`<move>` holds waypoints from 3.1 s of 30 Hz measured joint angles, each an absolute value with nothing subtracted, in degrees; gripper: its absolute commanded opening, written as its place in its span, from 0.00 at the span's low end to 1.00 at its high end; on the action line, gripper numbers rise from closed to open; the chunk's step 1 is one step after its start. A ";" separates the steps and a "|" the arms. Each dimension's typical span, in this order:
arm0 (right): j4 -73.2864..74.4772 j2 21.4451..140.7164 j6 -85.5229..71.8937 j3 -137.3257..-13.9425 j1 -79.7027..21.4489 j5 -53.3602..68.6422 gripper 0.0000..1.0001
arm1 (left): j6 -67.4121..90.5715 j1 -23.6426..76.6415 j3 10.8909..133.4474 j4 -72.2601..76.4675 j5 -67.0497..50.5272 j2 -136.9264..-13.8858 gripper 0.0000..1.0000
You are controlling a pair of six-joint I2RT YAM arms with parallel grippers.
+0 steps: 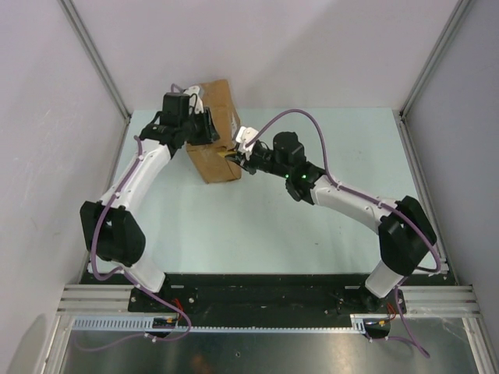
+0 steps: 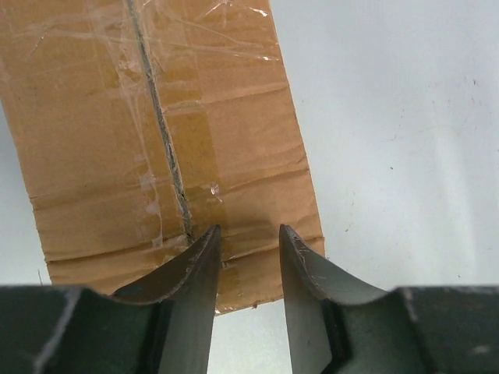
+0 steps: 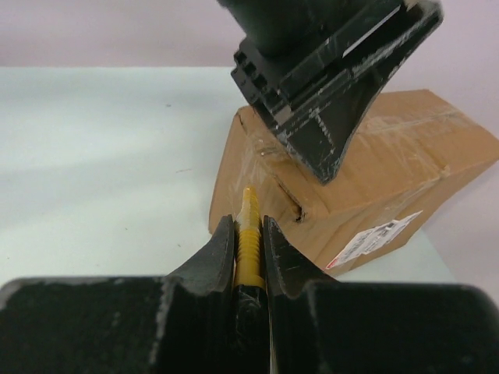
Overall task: Unpack the express box
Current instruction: Cut the express box at the center of the board.
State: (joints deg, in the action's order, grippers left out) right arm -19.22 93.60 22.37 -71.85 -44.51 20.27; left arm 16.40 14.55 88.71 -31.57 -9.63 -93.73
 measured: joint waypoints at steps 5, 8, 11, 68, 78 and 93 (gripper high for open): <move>-21.23 97.01 22.06 -72.01 -43.11 21.02 0.00 | 16.45 13.13 89.47 -31.18 -10.22 -93.58 0.43; -21.61 98.21 21.69 -72.01 -42.19 20.95 0.00 | 16.56 11.49 90.39 -30.98 -11.60 -93.54 0.45; -22.22 98.28 21.56 -72.01 -41.80 20.86 0.00 | 16.47 10.41 90.89 -30.81 -12.08 -93.08 0.47; -12.80 100.82 36.23 -82.37 -39.99 33.23 0.00 | 11.53 13.10 85.97 -21.50 -13.74 -97.14 0.22; -14.02 101.01 36.07 -82.37 -39.99 32.80 0.00 | 11.49 13.08 85.97 -21.50 -13.76 -97.14 0.22; -13.80 102.67 36.10 -82.37 -40.27 31.73 0.00 | 11.51 12.99 85.36 -20.60 -14.02 -97.14 0.21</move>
State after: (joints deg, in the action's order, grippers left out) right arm -13.80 102.67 36.10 -82.37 -40.27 31.73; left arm 11.51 12.99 85.36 -20.60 -14.02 -97.14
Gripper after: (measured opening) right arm 0.155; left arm 0.215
